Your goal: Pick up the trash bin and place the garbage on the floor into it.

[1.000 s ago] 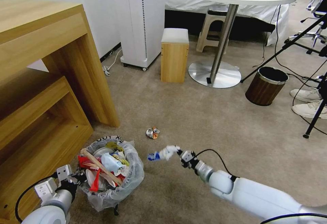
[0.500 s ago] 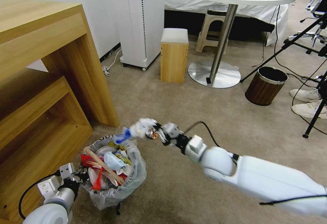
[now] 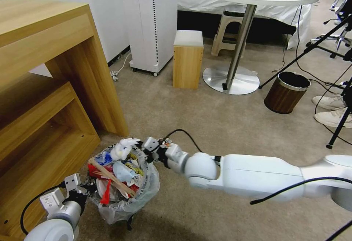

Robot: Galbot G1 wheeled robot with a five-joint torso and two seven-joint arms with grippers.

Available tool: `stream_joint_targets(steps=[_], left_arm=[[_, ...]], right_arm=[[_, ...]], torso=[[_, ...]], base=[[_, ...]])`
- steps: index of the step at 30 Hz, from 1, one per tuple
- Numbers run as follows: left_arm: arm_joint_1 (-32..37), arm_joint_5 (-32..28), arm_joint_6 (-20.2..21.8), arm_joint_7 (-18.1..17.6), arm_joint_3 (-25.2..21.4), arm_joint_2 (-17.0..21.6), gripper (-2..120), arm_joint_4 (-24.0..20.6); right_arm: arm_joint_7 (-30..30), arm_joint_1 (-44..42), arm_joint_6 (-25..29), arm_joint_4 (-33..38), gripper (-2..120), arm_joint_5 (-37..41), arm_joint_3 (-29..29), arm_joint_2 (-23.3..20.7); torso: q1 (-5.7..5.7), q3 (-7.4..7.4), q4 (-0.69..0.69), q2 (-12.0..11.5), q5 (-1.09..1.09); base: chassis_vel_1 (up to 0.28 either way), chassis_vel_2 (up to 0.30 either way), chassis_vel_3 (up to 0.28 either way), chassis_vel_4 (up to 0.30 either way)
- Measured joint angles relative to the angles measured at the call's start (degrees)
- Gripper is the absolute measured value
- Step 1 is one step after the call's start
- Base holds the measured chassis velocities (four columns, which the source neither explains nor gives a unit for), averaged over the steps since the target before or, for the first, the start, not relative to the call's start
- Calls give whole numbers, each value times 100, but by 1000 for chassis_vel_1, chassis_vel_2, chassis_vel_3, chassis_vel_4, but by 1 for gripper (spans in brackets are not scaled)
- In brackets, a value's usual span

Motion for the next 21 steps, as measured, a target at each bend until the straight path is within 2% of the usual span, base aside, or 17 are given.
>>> stream_joint_targets(steps=[5,21], left_arm=[[-41,-38,0,0,-12,21,0,-3],[13,-51,-2,8,-29,20,0,-36]], right_arm=[[108,39,-119,-183,0,193,-159,301],[404,-155,-371,-425,0,406,-428,656]], torso=[[0,0,-1,0,0],[0,0,0,0,1]], base=[[0,0,0,0],[0,0,0,0]])
